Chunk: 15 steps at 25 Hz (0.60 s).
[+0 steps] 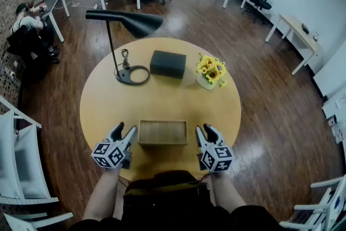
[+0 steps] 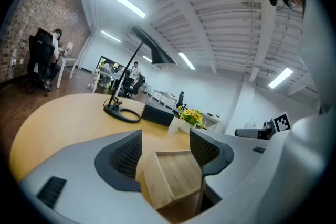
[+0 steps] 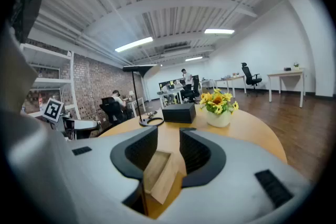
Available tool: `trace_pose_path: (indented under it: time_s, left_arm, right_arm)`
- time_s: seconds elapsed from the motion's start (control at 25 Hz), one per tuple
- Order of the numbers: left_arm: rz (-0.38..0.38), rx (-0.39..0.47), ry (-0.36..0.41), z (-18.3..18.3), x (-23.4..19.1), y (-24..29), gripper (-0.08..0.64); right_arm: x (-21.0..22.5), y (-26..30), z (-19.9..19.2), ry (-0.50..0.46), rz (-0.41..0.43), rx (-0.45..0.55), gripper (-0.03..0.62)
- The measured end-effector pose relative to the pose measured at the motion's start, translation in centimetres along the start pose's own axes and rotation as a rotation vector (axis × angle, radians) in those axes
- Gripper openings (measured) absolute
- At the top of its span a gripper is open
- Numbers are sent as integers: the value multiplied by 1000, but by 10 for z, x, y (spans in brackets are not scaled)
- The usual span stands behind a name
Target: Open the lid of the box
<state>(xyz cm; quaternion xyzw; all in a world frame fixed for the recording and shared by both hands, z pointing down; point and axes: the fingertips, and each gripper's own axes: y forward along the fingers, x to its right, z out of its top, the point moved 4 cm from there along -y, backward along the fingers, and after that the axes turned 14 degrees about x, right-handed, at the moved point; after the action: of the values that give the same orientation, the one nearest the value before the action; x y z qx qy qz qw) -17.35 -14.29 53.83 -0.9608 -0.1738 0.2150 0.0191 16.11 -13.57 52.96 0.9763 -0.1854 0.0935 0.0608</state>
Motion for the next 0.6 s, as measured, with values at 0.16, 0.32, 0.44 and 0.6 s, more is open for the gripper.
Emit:
trace_pose_path:
  time_s: [0.16,0.32,0.44,0.6]
  left_arm:
    - [62,-94,-104,-35,-13,17,278]
    - [130,-200,-159,-74,-21,22,278]
    - [160,-247,-192,-92,-24,22,278]
    - [169,-256,-227,-100,-24,20,278]
  right_arm:
    - [0,17,-27,-10,11,-104,135]
    - [-3,23,-57,1,20,-201,135]
    - [-8,22,-75,4,20,-258,135]
    - [-10,20,-91,11,15,-312,135]
